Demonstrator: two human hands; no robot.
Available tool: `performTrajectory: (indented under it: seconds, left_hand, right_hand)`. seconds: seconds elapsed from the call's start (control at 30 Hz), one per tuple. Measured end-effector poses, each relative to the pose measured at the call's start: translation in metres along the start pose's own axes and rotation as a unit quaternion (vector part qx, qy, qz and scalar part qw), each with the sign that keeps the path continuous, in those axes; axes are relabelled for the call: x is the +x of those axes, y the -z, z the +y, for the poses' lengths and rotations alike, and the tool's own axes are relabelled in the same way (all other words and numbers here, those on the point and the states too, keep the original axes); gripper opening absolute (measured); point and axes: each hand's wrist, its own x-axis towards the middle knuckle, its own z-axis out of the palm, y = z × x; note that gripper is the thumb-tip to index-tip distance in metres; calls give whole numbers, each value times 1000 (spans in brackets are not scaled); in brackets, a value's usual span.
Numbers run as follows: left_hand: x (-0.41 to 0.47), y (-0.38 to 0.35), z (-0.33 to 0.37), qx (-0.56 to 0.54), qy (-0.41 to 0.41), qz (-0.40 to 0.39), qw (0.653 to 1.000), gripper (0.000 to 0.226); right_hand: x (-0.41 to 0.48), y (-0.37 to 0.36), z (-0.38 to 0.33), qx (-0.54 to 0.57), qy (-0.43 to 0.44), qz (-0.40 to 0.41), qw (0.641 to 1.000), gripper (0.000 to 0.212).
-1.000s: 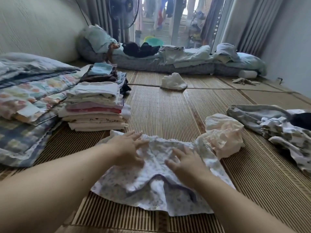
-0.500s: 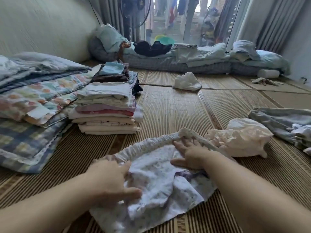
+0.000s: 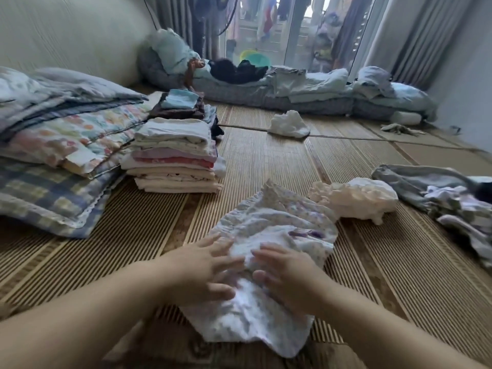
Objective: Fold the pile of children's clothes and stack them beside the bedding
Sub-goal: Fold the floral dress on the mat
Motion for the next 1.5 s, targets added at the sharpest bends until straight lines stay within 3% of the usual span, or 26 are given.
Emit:
performTrajectory:
  seconds: [0.07, 0.2, 0.3, 0.4, 0.47, 0.6, 0.63, 0.73, 0.8, 0.87, 0.93, 1.0, 1.1, 1.2, 1.3, 1.33, 1.37, 1.47, 1.5]
  left_hand:
    - [-2, -9, 1, -35, -15, -34, 999, 77]
    - [-9, -4, 31, -188, -36, -63, 979, 76]
    - [-18, -2, 64, -187, -95, -116, 971, 85]
    - [-25, -3, 70, -107, -117, -96, 983, 97]
    - [-30, -2, 63, -86, -123, -73, 986, 95]
    - [-32, -17, 60, -39, -155, 9, 987, 76]
    - [-32, -22, 63, -14, -164, 31, 986, 69]
    - [-28, -31, 76, 9, -196, 76, 978, 57]
    - [-25, -31, 81, -49, -200, 119, 971, 52]
    - [-22, -24, 84, -151, -146, 151, 966, 33]
    - [-16, -16, 82, -266, -70, 137, 952, 41]
    - [-11, -10, 82, -400, -27, 109, 909, 46]
    - [-5, -2, 78, -563, -16, 82, 822, 43]
    - [0, 0, 73, -597, -19, 70, 799, 51]
    - [4, 3, 72, -611, -20, 59, 789, 52]
    - [6, 3, 72, -608, -25, 50, 792, 56]
    - [7, 4, 72, -602, -34, 40, 796, 60]
    - [7, 10, 71, -609, -63, 23, 791, 54]
    - [7, 11, 70, -615, -62, 16, 786, 54]
  right_hand:
    - [-21, -13, 3, -73, -42, -96, 992, 61]
    - [-51, 16, 35, -62, -123, -120, 983, 51]
    - [-68, 43, 43, -62, -155, -113, 980, 41]
    - [-95, 47, 35, 17, -129, -34, 991, 45]
    - [-115, 42, 24, 79, -80, -21, 993, 61]
    - [-136, 21, 17, -49, 17, -75, 996, 99]
    - [-137, 17, 19, -82, 25, -83, 993, 98]
    - [-138, 10, 24, -101, 40, -60, 992, 60]
    - [-138, 9, 27, -42, 49, -32, 997, 44]
    - [-136, 7, 29, 18, 53, -28, 998, 34]
    - [-133, 10, 29, 61, 31, -36, 997, 15]
    - [-128, 18, 26, 141, -31, -20, 989, 11]
    - [-120, 32, 29, 239, -112, 113, 958, 28]
    - [-117, 40, 25, 240, -141, 175, 944, 12]
    - [-114, 34, -1, 159, -122, 159, 967, 70]
    - [-111, 29, -11, 109, -110, 164, 974, 77]
    - [-106, 23, -18, 62, -100, 171, 978, 69]
    - [-95, 25, -24, -32, -102, 179, 978, 7]
    - [-93, 30, -17, -39, -111, 172, 978, 5]
